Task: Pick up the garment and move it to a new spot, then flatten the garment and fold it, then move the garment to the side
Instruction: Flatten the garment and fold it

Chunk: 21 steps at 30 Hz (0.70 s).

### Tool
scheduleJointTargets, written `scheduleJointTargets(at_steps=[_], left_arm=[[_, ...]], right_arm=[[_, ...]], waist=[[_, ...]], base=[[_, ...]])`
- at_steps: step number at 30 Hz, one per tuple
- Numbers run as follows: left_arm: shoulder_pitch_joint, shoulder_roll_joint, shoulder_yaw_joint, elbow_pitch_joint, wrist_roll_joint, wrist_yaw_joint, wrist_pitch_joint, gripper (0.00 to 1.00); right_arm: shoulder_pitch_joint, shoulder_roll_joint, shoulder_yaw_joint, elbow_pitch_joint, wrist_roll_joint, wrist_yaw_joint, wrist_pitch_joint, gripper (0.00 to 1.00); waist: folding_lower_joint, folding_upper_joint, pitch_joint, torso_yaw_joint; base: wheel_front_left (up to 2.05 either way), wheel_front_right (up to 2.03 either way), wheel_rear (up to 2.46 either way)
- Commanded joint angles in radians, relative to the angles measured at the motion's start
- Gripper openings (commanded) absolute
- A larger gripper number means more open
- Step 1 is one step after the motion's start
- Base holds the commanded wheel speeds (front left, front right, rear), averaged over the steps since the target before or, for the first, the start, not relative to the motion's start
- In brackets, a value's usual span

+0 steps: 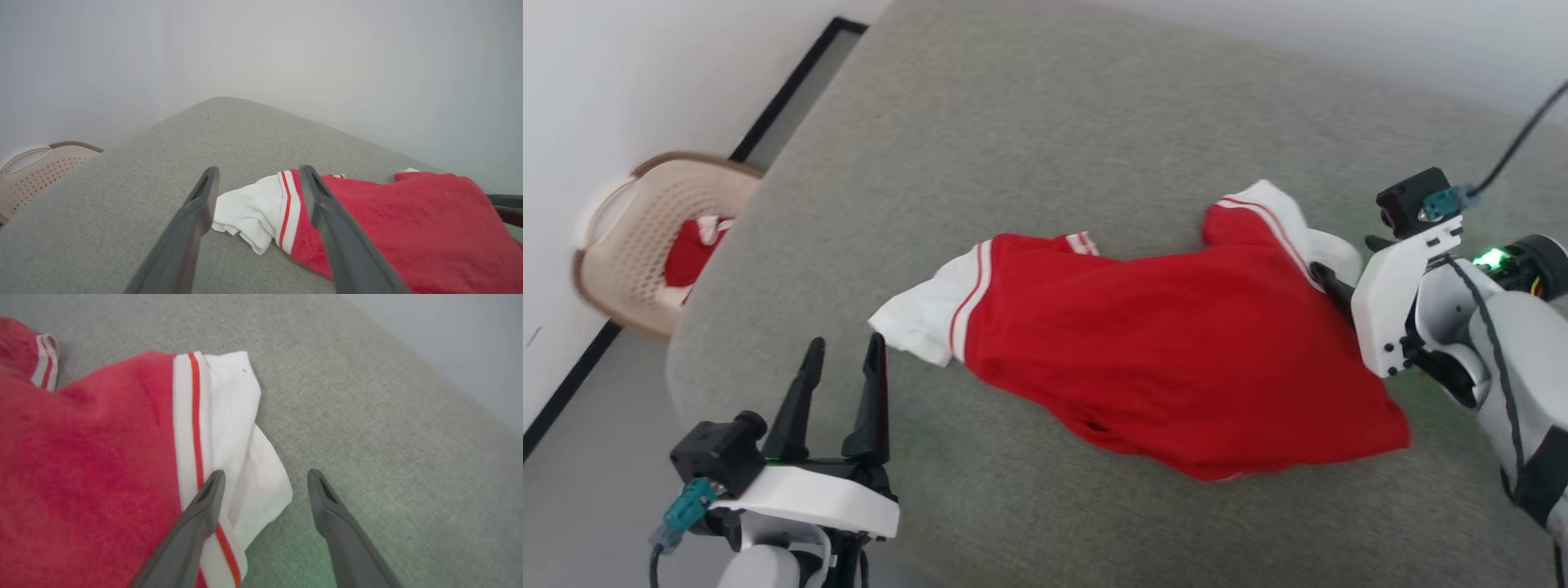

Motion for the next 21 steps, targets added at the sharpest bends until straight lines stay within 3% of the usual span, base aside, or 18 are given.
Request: scheduleJointTargets(at_steps=[1, 9, 11, 12, 21], left_arm=[[0.002, -0.001, 0.005, 0.001, 0.012, -0.004, -0.005, 1.0], [-0.013, -0.05, 0.023, 0.016, 0.034, -0.037, -0.005, 1.0], [-0.015, -0.053, 0.03, 0.02, 0.037, -0.043, -0.005, 1.0], [-0.016, -0.054, 0.035, 0.021, 0.038, -0.043, -0.005, 1.0], [0.021, -0.041, 0.092, 0.02, 0.069, -0.05, -0.005, 1.0]], right_arm=[[-0.011, 0.003, 0.005, 0.009, 0.011, 0.0, 0.011, 1.0], [-0.059, 0.01, 0.11, 0.155, 0.134, 0.0, 0.278, 1.0], [-0.068, 0.006, 0.138, 0.176, 0.147, 0.0, 0.321, 0.04], [-0.077, 0.004, 0.142, 0.178, 0.16, 0.0, 0.33, 0.0], [-0.107, -0.068, 0.131, 0.132, 0.22, -0.002, 0.293, 0.0]], waist=[[0.0, 0.0, 0.013, 0.02], [0.0, 0.0, 0.034, 0.064], [0.0, 0.0, 0.034, 0.067], [0.0, 0.0, 0.034, 0.067], [0.0, 0.0, -0.013, -0.005]], base=[[0.0, 0.0, 0.0], [0.0, 0.0, 0.0], [0.0, 0.0, 0.0], [0.0, 0.0, 0.0], [0.0, 0.0, 0.0]])
